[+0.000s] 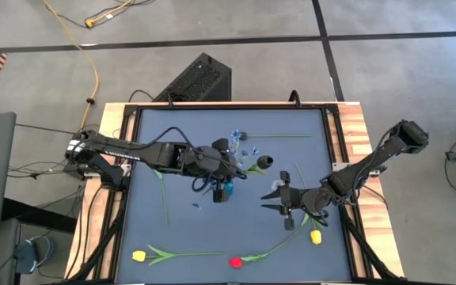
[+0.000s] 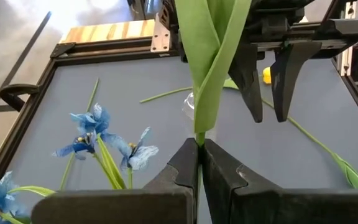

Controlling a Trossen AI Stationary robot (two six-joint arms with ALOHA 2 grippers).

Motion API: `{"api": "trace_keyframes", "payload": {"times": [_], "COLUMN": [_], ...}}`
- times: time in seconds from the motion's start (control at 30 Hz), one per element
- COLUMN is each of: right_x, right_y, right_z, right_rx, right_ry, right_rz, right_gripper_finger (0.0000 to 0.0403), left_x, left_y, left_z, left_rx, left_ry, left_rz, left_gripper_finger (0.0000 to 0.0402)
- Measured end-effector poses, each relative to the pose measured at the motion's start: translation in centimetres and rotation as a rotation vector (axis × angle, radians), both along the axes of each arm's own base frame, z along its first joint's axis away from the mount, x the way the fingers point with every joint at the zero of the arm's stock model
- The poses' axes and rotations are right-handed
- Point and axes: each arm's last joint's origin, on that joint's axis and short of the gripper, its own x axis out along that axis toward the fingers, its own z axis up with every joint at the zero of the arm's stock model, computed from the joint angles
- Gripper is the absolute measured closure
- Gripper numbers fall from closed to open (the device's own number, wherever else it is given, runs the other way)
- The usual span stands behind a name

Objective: Sort flowers into vase by color
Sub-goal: Put the bottom black flower into the blue flower vase

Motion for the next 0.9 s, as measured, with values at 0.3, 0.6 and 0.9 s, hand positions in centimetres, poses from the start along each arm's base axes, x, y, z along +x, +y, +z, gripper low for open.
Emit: {"api": "trace_keyframes", "payload": {"times": [0.3,0.6,0.9], "right_x": [0.0,-0.1,-0.3], "right_y": [0.0,0.2,0.5], "right_z": [0.0,0.0,-0.1], "right_rx": [0.002,0.009,0.007], "right_ry": [0.000,0.004,0.008], "right_rz": [0.002,0.007,0.021], "right_gripper_finger": [0.0276,0.0276,0.0276], "left_x": [0.6,1.7,1.8], "left_y": [0.0,-0.2,-0.4], "left_z": [-0.9,-2.5,-3.4], "left_rx": [0.036,0.032,0.019], "left_ry": [0.021,0.064,0.116], "left_rz": [0.019,0.016,0.027], "left_gripper_finger": [0.0401,0.0401,0.0401]}}
